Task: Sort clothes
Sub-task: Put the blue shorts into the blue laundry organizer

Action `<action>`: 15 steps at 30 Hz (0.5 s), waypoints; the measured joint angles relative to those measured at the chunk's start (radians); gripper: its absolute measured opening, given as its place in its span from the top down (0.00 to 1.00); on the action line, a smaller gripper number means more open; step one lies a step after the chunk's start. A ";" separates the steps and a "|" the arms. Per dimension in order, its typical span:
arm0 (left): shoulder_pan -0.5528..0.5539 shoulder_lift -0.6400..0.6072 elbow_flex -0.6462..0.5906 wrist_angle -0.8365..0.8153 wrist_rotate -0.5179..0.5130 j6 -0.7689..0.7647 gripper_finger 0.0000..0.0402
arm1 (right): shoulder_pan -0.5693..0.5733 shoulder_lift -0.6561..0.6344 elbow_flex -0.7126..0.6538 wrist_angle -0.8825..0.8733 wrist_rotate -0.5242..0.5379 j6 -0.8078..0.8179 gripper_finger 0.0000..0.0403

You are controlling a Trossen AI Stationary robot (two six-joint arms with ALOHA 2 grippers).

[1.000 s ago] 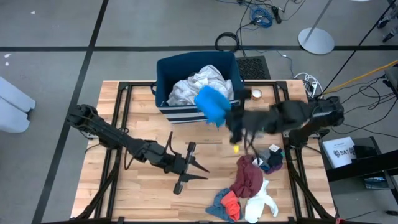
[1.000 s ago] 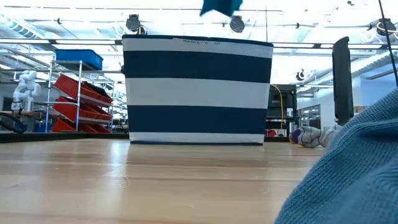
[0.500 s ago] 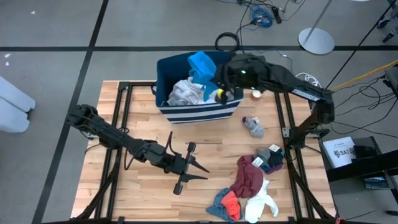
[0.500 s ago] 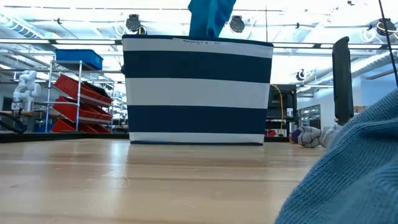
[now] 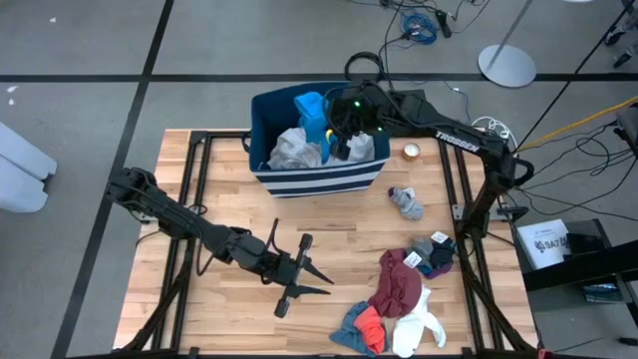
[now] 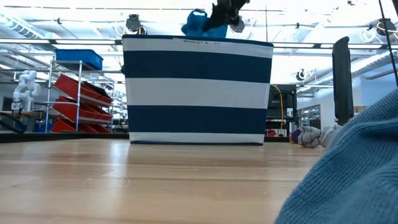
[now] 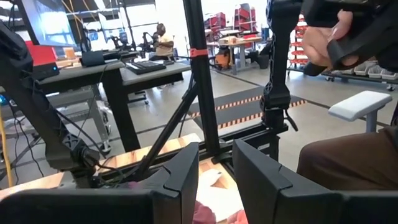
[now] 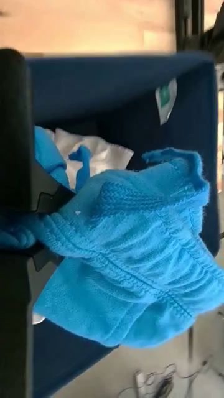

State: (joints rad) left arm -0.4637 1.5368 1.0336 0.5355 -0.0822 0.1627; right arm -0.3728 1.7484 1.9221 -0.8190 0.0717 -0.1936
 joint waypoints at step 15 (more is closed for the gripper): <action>-0.024 0.001 0.000 -0.003 0.000 -0.003 0.73 | -0.159 0.018 0.000 -0.069 -0.043 0.130 0.95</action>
State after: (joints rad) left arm -0.4877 1.5375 1.0340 0.5323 -0.0826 0.1600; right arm -0.5321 1.7664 1.9224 -0.8882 0.0287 -0.0635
